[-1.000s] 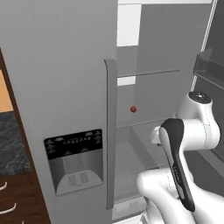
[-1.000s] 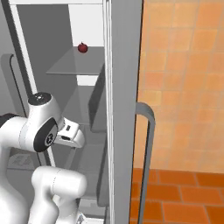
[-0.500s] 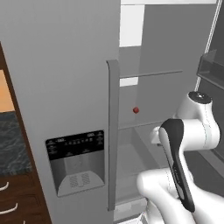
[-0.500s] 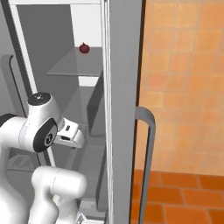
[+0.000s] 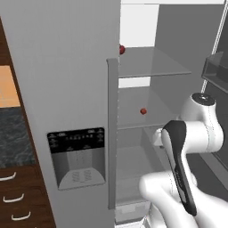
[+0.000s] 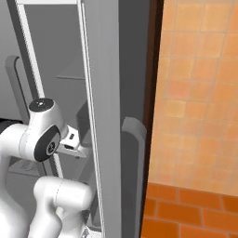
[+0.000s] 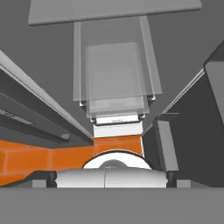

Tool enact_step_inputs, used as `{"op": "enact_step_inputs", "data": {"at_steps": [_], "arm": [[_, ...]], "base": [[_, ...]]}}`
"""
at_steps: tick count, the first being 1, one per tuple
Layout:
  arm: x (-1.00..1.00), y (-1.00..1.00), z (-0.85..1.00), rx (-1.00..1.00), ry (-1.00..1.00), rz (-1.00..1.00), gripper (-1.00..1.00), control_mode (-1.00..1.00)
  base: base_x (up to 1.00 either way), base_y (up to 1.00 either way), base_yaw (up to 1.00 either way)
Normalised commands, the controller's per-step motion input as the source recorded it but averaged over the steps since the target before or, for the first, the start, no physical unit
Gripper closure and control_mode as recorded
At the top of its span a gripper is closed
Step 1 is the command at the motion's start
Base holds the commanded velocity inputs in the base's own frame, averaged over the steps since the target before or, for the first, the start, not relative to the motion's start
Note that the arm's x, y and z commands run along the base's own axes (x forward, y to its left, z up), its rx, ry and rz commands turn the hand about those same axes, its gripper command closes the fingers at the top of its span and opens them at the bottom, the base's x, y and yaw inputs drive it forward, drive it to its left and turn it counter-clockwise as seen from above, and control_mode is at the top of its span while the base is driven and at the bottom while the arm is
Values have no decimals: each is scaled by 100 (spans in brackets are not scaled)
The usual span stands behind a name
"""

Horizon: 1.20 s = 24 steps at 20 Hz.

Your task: Take the strawberry from the fridge and place it on top of the pancake, located on the dining counter.

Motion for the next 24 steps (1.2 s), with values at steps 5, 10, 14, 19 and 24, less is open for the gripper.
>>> {"op": "enact_step_inputs", "data": {"at_steps": [5, 10, 14, 19, 24], "arm": [[0, 0, 0, 0, 0, 0, -100, 100], [0, 0, 0, 0, -2, 0, -100, -100], [25, 0, 1, 0, -32, 0, -100, -100], [66, 3, 27, 0, -15, -2, -100, -100], [100, 0, -1, 0, -14, -16, -100, -100]], "base": [[2, 0, 2], [0, 0, 0], [0, 0, 0], [0, 0, 0], [0, 0, 0]]}}
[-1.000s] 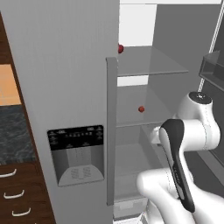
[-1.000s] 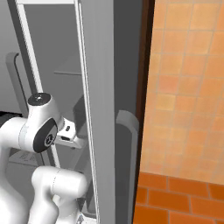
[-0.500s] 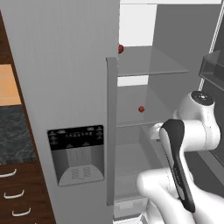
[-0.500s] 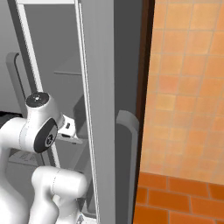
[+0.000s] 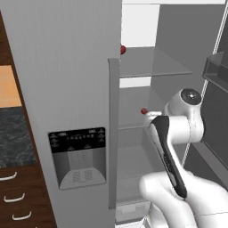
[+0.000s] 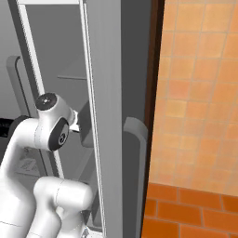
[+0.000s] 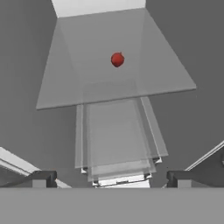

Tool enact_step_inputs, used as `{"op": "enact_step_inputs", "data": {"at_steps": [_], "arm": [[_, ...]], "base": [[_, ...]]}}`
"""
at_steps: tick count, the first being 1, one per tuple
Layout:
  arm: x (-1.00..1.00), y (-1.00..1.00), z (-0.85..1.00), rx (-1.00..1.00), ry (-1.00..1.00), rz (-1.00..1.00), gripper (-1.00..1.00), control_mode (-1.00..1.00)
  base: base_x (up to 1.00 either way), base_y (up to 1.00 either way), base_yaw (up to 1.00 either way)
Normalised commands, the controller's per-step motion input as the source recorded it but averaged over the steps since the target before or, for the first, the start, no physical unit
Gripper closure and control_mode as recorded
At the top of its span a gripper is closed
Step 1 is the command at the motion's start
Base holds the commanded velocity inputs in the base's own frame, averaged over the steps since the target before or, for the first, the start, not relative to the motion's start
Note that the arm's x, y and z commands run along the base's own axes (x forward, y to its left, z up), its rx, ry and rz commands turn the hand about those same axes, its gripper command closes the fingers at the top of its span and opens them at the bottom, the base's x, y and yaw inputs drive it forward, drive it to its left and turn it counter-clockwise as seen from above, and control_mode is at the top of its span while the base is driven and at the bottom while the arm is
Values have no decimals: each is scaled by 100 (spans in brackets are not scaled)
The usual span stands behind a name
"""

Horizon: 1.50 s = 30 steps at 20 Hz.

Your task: Take the strawberry from the fridge and place it on top of the pancake, located on the dining counter.

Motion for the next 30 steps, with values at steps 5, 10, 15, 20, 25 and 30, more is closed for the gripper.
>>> {"op": "enact_step_inputs", "data": {"at_steps": [5, 10, 15, 20, 25, 30], "arm": [[69, -12, -18, 0, -15, -12, -100, -100], [65, -21, 0, 0, 13, 2, -100, -100], [25, -4, 0, 0, 9, 6, -100, -100], [38, 0, -2, 0, -3, 10, -100, -100], [24, 0, -7, -7, -5, 7, -100, -100], [39, -7, -5, -8, 0, 0, -100, -100]], "base": [[0, 0, 0], [0, 0, 0], [0, 0, 0], [0, 0, 0], [0, 0, 0], [0, 0, 0]]}}
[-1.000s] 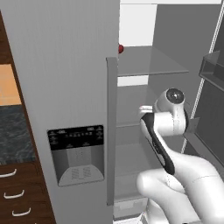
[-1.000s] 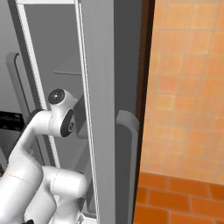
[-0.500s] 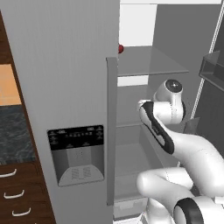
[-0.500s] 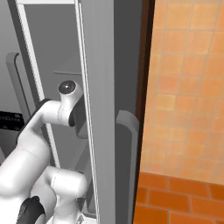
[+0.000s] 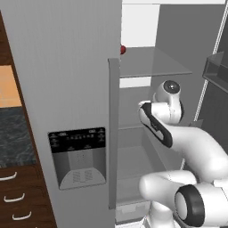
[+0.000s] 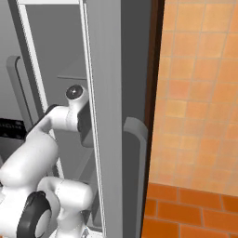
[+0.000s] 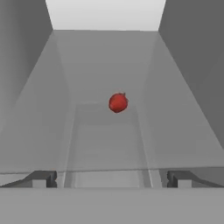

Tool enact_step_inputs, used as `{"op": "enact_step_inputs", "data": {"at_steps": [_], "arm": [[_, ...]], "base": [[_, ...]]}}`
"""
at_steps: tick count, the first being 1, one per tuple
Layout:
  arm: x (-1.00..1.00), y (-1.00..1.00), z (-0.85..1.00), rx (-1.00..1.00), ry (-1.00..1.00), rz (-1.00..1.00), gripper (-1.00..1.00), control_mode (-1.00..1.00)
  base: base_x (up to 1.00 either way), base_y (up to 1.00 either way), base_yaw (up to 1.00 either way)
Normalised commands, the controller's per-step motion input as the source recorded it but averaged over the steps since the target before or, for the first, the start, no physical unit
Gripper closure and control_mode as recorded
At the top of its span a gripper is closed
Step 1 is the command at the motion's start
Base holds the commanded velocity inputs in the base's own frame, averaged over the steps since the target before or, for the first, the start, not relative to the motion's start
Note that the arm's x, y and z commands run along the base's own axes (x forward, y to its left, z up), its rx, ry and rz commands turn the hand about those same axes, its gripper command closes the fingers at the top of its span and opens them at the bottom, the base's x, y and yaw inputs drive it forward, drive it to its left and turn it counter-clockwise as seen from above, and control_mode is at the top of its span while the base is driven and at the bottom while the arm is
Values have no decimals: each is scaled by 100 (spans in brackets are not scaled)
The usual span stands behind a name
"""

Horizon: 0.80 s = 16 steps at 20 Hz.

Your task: Take the strawberry from the fridge and place it on top of the pancake, located on the dining counter.

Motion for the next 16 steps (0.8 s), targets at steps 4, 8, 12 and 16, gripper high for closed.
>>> {"op": "enact_step_inputs", "data": {"at_steps": [4, 8, 12, 16], "arm": [[49, -8, -5, -3, 5, 0, -100, -100], [41, -1, -18, 0, 0, 0, -100, -100], [47, -4, -28, 0, 0, 0, -100, -100], [51, -8, -32, 0, 3, 0, -100, -100]], "base": [[0, 0, 0], [0, 0, 0], [0, 0, 0], [0, 0, 0]]}}
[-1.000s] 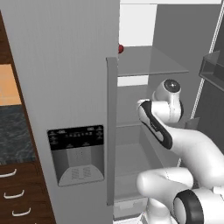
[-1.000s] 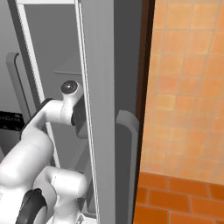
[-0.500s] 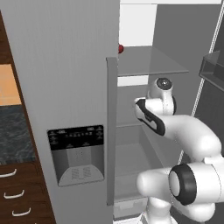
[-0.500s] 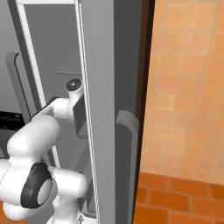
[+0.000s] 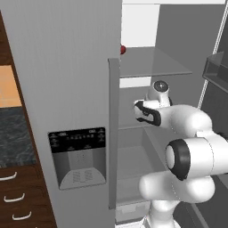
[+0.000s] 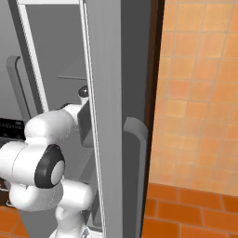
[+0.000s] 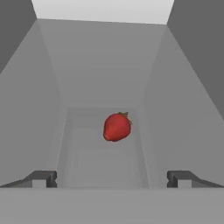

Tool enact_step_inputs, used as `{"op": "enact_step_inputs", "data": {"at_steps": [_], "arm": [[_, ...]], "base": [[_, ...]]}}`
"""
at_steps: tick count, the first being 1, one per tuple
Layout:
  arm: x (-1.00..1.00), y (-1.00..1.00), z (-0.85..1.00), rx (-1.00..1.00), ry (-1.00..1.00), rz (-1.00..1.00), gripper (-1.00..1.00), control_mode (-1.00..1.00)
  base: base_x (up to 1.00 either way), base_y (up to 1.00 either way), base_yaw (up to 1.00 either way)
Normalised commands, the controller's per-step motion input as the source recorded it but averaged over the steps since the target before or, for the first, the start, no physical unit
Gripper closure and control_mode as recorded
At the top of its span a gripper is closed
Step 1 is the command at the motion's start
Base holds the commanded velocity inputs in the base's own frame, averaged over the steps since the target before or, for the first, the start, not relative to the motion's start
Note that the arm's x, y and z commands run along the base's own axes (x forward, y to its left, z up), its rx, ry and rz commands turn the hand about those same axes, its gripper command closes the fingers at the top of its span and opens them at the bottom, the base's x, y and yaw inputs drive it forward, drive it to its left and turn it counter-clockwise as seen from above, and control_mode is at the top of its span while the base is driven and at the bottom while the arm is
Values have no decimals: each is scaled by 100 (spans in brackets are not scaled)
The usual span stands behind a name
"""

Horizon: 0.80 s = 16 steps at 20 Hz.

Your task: Take the strawberry from the fridge and place it on top of the pancake, located on the dining counter.

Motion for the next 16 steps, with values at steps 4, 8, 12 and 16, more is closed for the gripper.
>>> {"op": "enact_step_inputs", "data": {"at_steps": [4, 8, 12, 16], "arm": [[46, -14, -9, 0, 4, 0, -100, -100], [53, -8, -16, 0, 5, 0, -100, -100], [44, 0, -23, 0, 7, 0, -100, -100], [13, 0, -21, 0, 5, 0, -100, -100]], "base": [[0, 0, 0], [0, 0, 0], [0, 0, 0], [0, 0, 0]]}}
